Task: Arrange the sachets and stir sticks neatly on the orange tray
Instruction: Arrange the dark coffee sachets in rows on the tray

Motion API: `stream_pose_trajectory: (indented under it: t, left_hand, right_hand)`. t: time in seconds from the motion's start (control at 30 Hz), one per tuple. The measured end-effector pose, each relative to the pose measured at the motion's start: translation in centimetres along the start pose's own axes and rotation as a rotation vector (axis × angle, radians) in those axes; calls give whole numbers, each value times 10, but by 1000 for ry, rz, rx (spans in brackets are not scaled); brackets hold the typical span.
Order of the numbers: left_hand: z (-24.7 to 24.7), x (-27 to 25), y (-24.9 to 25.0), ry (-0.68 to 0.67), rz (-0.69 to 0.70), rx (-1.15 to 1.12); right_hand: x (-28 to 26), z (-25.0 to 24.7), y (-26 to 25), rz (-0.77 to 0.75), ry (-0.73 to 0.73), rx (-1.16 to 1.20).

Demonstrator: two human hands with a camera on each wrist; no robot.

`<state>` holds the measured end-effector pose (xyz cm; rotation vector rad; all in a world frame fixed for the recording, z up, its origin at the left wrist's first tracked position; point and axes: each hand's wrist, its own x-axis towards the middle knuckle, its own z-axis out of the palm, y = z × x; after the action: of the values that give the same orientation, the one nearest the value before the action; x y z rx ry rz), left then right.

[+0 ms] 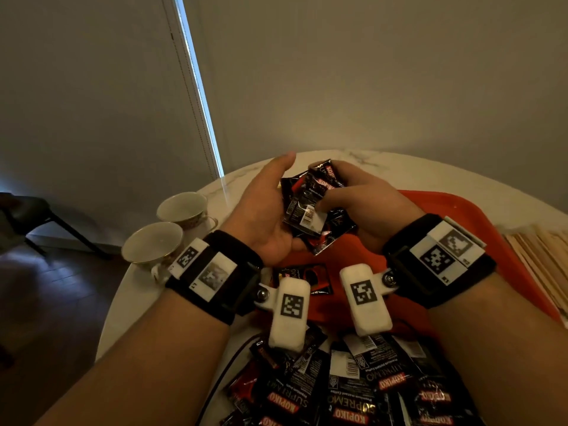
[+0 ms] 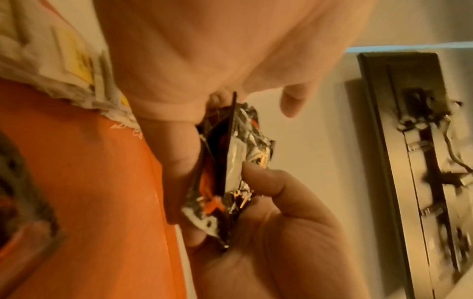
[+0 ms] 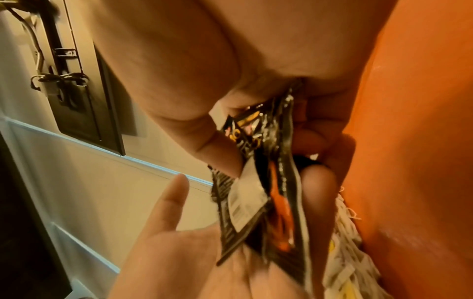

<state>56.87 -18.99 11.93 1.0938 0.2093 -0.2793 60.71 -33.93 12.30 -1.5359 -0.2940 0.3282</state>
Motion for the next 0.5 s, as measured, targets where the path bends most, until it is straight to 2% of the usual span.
stream_pose_trajectory:
  t: [0.17, 0.37, 0.5]
  left_hand:
    - [-8, -11, -1, -175, -50, 19]
    - [-16, -21, 0, -122, -18, 177]
    - [-15, -21, 1, -16, 33, 177]
  right_hand:
    - [-4, 12, -1, -51, -61, -79]
    - [-1, 16, -5, -31, -156, -334]
    - [-5, 15, -22, -17, -58, -632]
